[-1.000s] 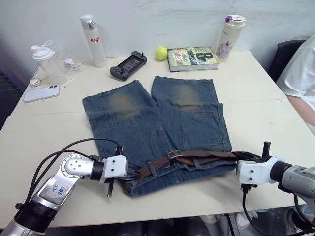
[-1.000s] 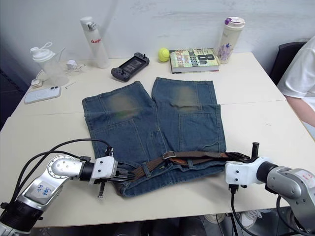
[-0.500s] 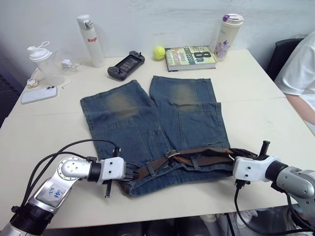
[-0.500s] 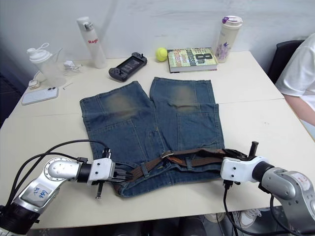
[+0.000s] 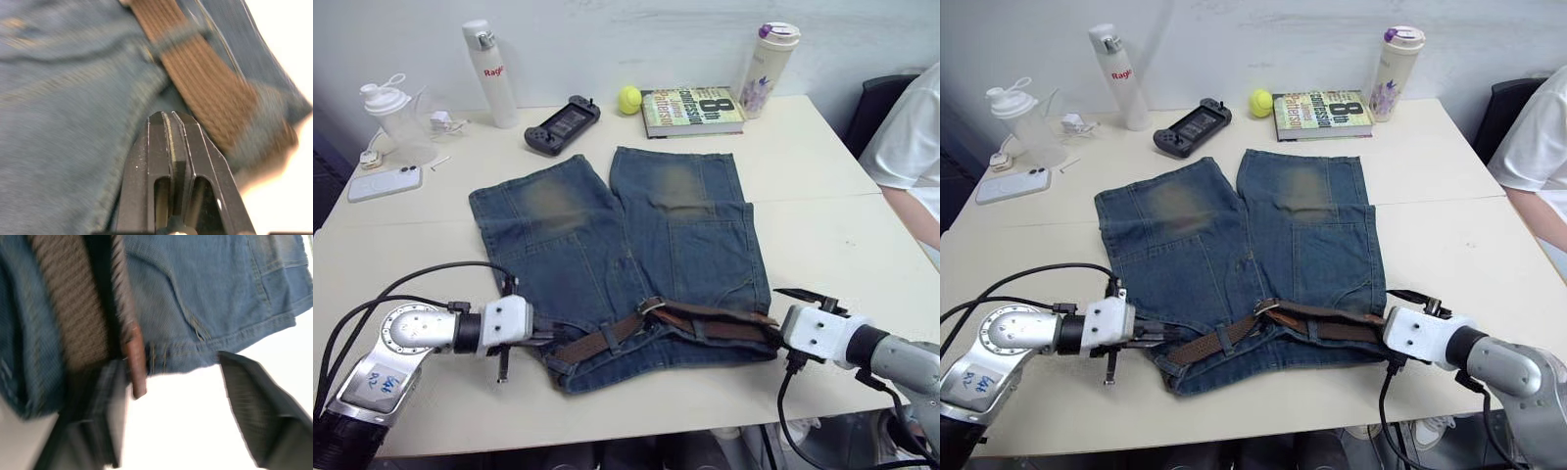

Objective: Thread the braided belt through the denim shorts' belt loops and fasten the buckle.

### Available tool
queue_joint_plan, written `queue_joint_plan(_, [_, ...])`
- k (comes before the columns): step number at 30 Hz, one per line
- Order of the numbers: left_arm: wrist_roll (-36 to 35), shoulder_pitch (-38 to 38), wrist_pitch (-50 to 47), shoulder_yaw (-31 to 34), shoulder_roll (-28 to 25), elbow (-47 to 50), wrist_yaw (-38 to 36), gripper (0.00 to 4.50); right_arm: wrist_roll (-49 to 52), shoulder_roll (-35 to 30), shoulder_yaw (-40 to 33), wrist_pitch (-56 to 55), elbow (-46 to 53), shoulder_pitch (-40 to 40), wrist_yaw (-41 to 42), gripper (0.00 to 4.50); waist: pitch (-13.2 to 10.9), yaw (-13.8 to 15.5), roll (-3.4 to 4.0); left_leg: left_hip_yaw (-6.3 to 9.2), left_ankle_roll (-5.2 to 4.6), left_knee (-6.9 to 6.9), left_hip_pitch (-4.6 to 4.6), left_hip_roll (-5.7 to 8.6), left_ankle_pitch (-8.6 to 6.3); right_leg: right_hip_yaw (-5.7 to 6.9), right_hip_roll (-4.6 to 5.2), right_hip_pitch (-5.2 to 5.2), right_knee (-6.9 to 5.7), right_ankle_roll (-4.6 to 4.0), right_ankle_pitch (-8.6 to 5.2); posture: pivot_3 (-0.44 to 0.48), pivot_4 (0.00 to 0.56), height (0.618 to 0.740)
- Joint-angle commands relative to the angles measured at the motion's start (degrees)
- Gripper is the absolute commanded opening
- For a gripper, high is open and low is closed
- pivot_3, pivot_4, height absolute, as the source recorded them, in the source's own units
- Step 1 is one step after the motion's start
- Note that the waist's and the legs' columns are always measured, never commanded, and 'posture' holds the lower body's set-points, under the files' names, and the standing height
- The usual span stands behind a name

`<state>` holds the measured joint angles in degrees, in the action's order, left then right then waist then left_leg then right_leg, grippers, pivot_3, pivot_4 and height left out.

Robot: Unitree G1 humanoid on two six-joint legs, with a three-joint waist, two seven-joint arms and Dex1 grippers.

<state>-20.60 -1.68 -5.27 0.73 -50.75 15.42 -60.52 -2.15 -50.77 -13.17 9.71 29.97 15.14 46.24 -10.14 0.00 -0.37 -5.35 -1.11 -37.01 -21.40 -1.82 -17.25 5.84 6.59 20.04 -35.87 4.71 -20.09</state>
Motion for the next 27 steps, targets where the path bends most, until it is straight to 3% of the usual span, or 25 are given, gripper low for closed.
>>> queue_joint_plan(1, [-14.06,1.19,-11.91,7.83,-1.9,7.18,-0.66,1.28,18.71,-0.56,-7.58,13.27,7.15,-0.53,7.61,4.5,-0.14,-0.07,-0.04,0.02,0.02,0.0,-0.1,-0.01,0.02,0.0,0.0,0.1,0.0,0.0,0.0,0.0,0.15,0.74])
queue_joint_plan(7, [-26.12,-0.66,-25.8,15.61,-3.7,10.1,2.48,3.84,48.11,-2.86,-20.69,35.54,5.11,-11.57,7.38,4.5,-0.33,-0.11,0.1,0.04,-0.08,-0.06,-0.13,0.0,-0.02,0.02,0.01,0.09,-0.02,0.01,0.01,0.0,0.15,0.74])
queue_joint_plan(11, [-27.29,-1.24,-27.65,17.58,-1.25,11.42,6.95,3.84,53.49,0.33,-18.73,40.11,1.94,-21.49,-2.62,4.5,-0.44,-0.11,0.02,0.07,-0.05,-0.03,-0.15,0.01,-0.01,0.04,0.01,0.13,-0.01,-0.02,-0.01,0.0,0.15,0.74])
queue_joint_plan(15, [-25.14,-1.15,-26.65,17.87,1.63,11.74,10.94,3.84,51.01,2.87,-14.43,41.09,-0.21,-25.95,-9.12,4.5,-0.45,-0.05,0.01,0.02,0.24,-0.02,-0.29,0.04,0.15,0.02,0.01,0.28,-0.02,-0.02,-0.01,0.0,0.15,0.74])
queue_joint_plan(20, [-24.24,-1.08,-25.96,18.08,3.4,12.22,13.07,3.84,49.28,3.24,-12.23,39.82,-0.78,-26.11,-10.09,4.5,-0.44,-0.02,0.01,0.01,0.23,-0.12,-0.86,0.1,0.26,0.08,-0.01,0.77,-0.07,0.07,0.04,0.0,0.15,0.74])
queue_joint_plan(27, [-23.53,-0.2,-26.17,17.59,4.25,12.89,13.98,3.84,48.75,3.43,-10.62,39.35,-0.86,-26.27,-10.77,4.5,-0.45,-0.08,0.0,-0.03,0.16,-0.15,-0.86,0.11,0.31,0.06,-0.03,0.75,-0.06,0.14,0.08,0.0,0.15,0.74])
